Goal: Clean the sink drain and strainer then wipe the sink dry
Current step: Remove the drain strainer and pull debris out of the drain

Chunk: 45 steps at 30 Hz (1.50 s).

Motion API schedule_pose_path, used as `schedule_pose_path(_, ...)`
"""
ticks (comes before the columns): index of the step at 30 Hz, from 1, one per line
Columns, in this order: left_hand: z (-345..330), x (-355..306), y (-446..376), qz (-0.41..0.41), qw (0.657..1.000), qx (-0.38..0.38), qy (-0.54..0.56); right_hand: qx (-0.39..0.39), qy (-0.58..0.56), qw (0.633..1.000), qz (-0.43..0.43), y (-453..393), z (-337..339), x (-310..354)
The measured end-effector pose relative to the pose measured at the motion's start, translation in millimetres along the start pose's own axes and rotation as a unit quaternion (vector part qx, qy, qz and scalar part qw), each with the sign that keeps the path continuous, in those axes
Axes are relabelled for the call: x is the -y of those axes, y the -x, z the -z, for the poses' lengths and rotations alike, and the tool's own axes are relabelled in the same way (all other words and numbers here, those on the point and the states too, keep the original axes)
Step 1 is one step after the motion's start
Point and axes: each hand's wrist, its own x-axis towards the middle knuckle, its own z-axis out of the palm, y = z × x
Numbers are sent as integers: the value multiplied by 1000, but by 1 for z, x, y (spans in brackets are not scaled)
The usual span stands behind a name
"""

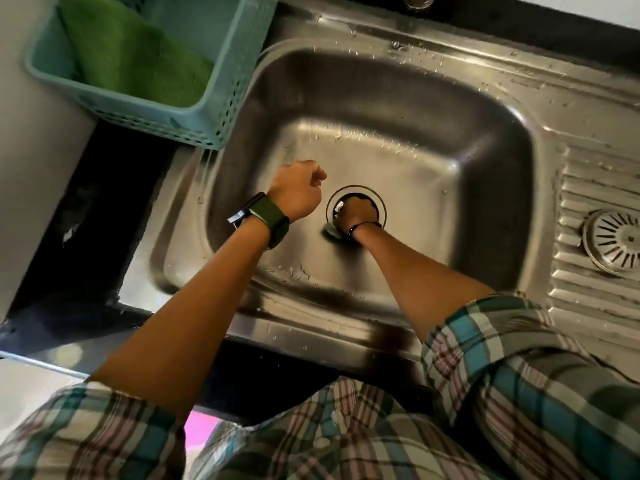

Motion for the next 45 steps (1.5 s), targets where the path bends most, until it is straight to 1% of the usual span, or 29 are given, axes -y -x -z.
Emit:
schedule_pose_path(3, -2, 0, -4, 2, 1000, 6, -4, -13, -13, 1000, -10, -1, 0, 0)
schedule_pose_path(5, -5, -2, -6, 6, 1000, 10, 3, -37, -33, 999, -22, 0, 4, -5)
schedule_pose_path(7, -8, -3, -7, 15, 1000, 18, 14, -60, -79, 994, -48, 2, 15, -11)
schedule_pose_path(9, -11, -4, -7, 27, 999, 24, 28, -78, -166, 980, -82, 6, 28, -18)
schedule_pose_path(10, -12, -5, -7, 33, 998, 28, 36, -86, -243, 961, -98, 10, 35, -21)
schedule_pose_path(12, -14, -6, -8, 46, 996, 37, 61, -81, -403, 903, -125, 24, 48, -22)
schedule_pose_path(13, -15, -6, -8, 53, 995, 43, 78, -67, -458, 878, -122, 32, 53, -22)
schedule_pose_path(17, -19, -14, -6, 76, 980, 63, 174, -24, -585, 809, -48, 58, 72, -16)
schedule_pose_path(18, -20, -17, -5, 77, 974, 72, 202, -18, -596, 802, -30, 62, 75, -13)
schedule_pose_path(19, -20, -20, -4, 76, 968, 79, 227, -19, -588, 809, -13, 64, 77, -11)
schedule_pose_path(20, -20, -22, -3, 75, 963, 82, 246, -23, -567, 823, 3, 66, 78, -8)
schedule_pose_path(22, -20, -25, -2, 78, 957, 69, 272, -26, -529, 847, 32, 66, 80, -5)
schedule_pose_path(23, -19, -25, -3, 78, 956, 57, 277, -25, -520, 853, 41, 64, 82, -4)
schedule_pose_path(26, -15, -22, -7, 70, 963, 14, 260, -25, -521, 853, 28, 49, 83, -9)
schedule_pose_path(27, -13, -20, -8, 71, 963, 6, 259, -38, -500, 865, 12, 42, 80, -12)
schedule_pose_path(28, -12, -18, -9, 73, 963, 3, 260, -58, -446, 893, 2, 34, 75, -16)
schedule_pose_path(29, -11, -15, -9, 75, 962, 3, 262, -75, -357, 931, 6, 26, 69, -21)
schedule_pose_path(30, -11, -13, -10, 78, 961, 4, 263, -78, -240, 967, 32, 18, 61, -26)
schedule_pose_path(31, -11, -12, -10, 82, 960, 7, 266, -63, -117, 989, 65, 12, 54, -32)
schedule_pose_path(32, -11, -11, -10, 85, 959, 9, 271, -34, -6, 995, 95, 7, 47, -37)
schedule_pose_path(33, -12, -10, -9, 87, 957, 10, 276, -10, 81, 989, 119, 4, 41, -42)
schedule_pose_path(34, -12, -10, -9, 88, 955, 11, 282, 0, 137, 981, 135, 0, 35, -45)
schedule_pose_path(40, -12, -6, -9, 97, 954, 11, 285, -64, 287, 938, 186, -8, 17, -48)
schedule_pose_path(42, -11, -4, -11, 100, 954, 9, 282, -75, 296, 935, 180, -9, 15, -50)
schedule_pose_path(45, -12, -2, -13, 105, 955, 7, 278, -96, 241, 950, 173, -8, 17, -55)
